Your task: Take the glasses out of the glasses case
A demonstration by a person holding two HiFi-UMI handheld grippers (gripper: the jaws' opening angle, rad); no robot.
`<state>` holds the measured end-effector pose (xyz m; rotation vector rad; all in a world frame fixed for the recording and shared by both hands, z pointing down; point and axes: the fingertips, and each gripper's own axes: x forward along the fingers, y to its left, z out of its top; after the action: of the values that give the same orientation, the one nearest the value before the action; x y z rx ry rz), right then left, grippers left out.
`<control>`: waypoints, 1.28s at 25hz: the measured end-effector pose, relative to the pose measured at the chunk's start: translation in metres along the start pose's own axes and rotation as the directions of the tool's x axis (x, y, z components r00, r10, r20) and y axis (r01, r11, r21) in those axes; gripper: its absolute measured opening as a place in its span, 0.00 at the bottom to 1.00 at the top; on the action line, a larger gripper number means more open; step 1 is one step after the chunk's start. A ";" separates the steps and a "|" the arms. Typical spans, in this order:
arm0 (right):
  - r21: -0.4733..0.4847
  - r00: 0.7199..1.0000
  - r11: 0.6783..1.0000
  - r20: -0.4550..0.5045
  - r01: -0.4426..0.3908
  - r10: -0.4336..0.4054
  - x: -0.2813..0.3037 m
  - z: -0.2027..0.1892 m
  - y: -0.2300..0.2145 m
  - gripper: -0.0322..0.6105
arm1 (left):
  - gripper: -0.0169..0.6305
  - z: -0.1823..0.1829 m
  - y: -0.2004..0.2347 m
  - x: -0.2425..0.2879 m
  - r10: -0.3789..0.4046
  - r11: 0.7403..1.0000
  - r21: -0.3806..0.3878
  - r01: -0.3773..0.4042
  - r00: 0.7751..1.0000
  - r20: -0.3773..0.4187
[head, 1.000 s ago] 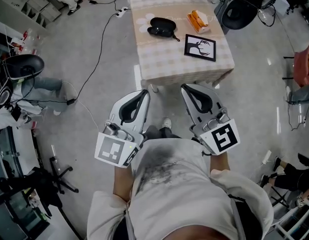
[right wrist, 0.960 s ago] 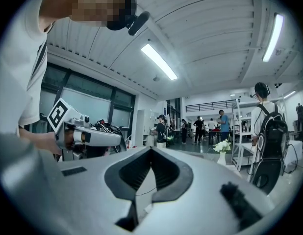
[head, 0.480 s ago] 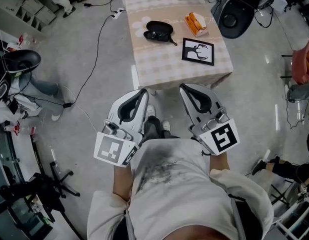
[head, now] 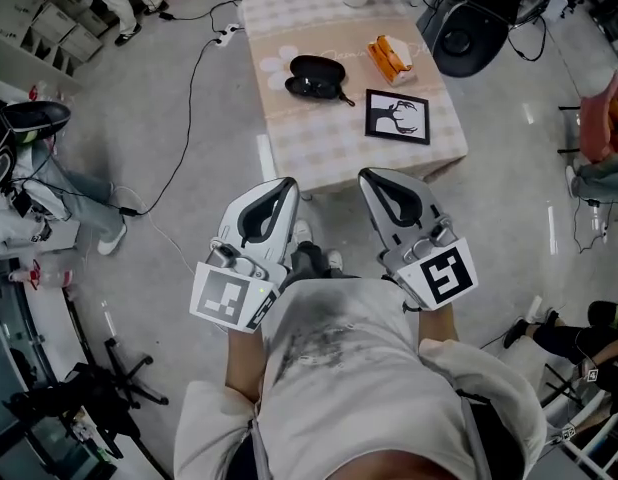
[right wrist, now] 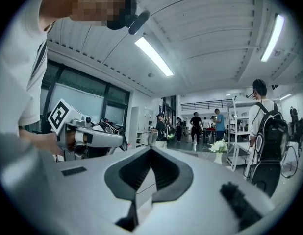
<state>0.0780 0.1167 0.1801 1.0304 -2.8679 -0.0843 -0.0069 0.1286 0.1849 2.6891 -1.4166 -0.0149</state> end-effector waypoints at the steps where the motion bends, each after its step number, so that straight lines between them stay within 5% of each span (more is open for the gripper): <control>1: 0.006 1.000 1.000 0.000 0.007 -0.007 0.004 0.000 -0.003 0.08 | 0.03 0.000 0.004 0.003 -0.004 1.000 0.001 0.004 1.000 -0.002; 32: -0.051 0.989 0.995 -0.119 0.086 -0.092 0.114 -0.019 -0.032 0.08 | 0.03 -0.013 0.112 0.052 -0.125 0.992 -0.039 0.124 0.992 -0.020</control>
<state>0.0130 0.0190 0.2042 1.1144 -2.6994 -0.0894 -0.0687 0.0238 0.2108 2.7338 -1.2279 -0.0213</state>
